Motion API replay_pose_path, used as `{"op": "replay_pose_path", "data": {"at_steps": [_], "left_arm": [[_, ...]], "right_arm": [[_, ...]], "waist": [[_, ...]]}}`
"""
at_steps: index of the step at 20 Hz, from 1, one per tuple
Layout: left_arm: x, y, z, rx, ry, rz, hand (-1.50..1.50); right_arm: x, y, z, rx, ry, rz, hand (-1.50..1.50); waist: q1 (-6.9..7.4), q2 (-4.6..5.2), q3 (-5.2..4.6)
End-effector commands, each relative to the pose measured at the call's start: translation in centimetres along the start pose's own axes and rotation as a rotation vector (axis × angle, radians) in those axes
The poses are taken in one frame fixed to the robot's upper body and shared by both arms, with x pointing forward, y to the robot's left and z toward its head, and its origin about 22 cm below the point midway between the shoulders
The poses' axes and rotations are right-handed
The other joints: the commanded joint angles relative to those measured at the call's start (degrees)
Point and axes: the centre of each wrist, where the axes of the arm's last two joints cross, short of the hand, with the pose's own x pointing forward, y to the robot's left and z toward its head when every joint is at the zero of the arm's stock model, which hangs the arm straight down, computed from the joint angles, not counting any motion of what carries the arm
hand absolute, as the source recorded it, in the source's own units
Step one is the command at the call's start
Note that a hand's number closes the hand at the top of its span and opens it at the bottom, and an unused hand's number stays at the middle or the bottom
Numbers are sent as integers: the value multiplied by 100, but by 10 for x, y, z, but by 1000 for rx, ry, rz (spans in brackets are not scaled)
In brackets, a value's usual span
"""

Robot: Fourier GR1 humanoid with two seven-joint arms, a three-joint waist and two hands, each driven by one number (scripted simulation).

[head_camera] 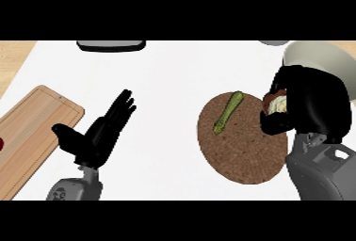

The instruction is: Pick the cupcake from the placemat and place it in the bowl

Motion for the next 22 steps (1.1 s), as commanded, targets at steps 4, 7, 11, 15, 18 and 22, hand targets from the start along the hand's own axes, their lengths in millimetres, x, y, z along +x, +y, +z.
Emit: {"op": "replay_pose_path", "data": {"at_steps": [4,7,11,15,18,22], "left_arm": [[3,-12,-8,-18,-7,2,0],[-4,15,13,-17,5,-6,0],[-5,-8,-1,-5,-19,-5,0],[4,19,-5,-9,-4,-10,0],[-5,27,12,-9,5,6,0],[-7,-1,2,-34,-6,-25,0]], "right_arm": [[0,-47,-18,-97,36,-65,150],[-20,-64,-42,-120,52,-87,150],[-39,-71,-67,-162,72,-91,150],[-66,-50,-106,-189,131,-157,150],[-92,-50,-122,-178,120,-172,150],[-121,-27,-160,-184,145,-145,150]], "waist": [[41,21,2],[63,23,3],[53,28,3],[110,60,5],[102,44,4],[182,82,8]]}}
